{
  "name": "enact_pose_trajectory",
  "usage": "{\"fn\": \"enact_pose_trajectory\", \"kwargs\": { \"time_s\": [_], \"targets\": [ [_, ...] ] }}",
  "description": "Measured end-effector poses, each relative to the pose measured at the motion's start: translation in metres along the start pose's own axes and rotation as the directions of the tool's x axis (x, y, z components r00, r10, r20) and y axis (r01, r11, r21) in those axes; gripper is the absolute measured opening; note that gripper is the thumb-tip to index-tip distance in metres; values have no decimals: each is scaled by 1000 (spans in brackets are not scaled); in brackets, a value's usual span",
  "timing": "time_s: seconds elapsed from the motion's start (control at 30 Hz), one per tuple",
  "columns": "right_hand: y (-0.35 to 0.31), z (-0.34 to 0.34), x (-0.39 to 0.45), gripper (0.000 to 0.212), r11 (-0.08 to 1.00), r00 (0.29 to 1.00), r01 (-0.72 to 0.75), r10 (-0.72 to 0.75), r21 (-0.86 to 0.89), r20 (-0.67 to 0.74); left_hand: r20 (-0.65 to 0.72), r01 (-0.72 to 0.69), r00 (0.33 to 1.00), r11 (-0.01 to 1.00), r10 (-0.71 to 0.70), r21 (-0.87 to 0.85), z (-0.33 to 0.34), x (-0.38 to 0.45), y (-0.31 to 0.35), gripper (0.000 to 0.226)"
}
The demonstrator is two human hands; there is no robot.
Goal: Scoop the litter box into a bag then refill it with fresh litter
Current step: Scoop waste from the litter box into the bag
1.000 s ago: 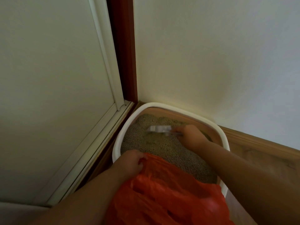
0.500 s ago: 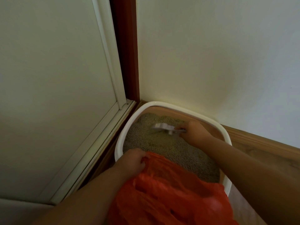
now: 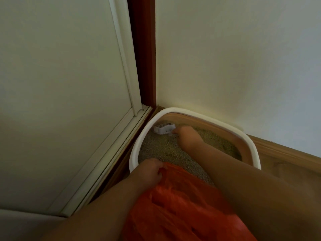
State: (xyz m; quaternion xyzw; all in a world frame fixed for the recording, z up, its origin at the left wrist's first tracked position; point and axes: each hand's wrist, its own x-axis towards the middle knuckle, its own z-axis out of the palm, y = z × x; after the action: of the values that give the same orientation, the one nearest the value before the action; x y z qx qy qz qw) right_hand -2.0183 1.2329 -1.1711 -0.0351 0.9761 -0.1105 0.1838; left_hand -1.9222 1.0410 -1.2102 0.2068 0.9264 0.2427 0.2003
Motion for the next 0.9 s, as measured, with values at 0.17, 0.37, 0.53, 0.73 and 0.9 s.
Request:
{"fn": "enact_pose_trajectory", "kwargs": {
  "time_s": [0.17, 0.37, 0.53, 0.73, 0.9],
  "targets": [
    [38, -2, -41, 43, 996, 996, 85, -86, 21, 9, -7, -14, 1000, 1000, 14, -8, 0, 0, 0, 39],
    [87, -32, -91, 22, 977, 999, 45, -40, 209, -27, -22, -32, 999, 999, 31, -3, 0, -2, 0, 37],
    [128, -53, -108, 14, 798, 971, -210, 238, 565, 24, -61, -84, 995, 996, 82, -34, -2, -5, 1, 36],
    [161, -69, -109, 15, 922, 957, -289, 287, 256, 48, -5, -135, 991, 990, 135, 27, -6, -16, 1, 37],
    [167, -67, -92, 11, 960, 963, -266, 261, 89, 64, -32, -117, 993, 993, 118, 25, -11, -21, -6, 39]
  ]
}}
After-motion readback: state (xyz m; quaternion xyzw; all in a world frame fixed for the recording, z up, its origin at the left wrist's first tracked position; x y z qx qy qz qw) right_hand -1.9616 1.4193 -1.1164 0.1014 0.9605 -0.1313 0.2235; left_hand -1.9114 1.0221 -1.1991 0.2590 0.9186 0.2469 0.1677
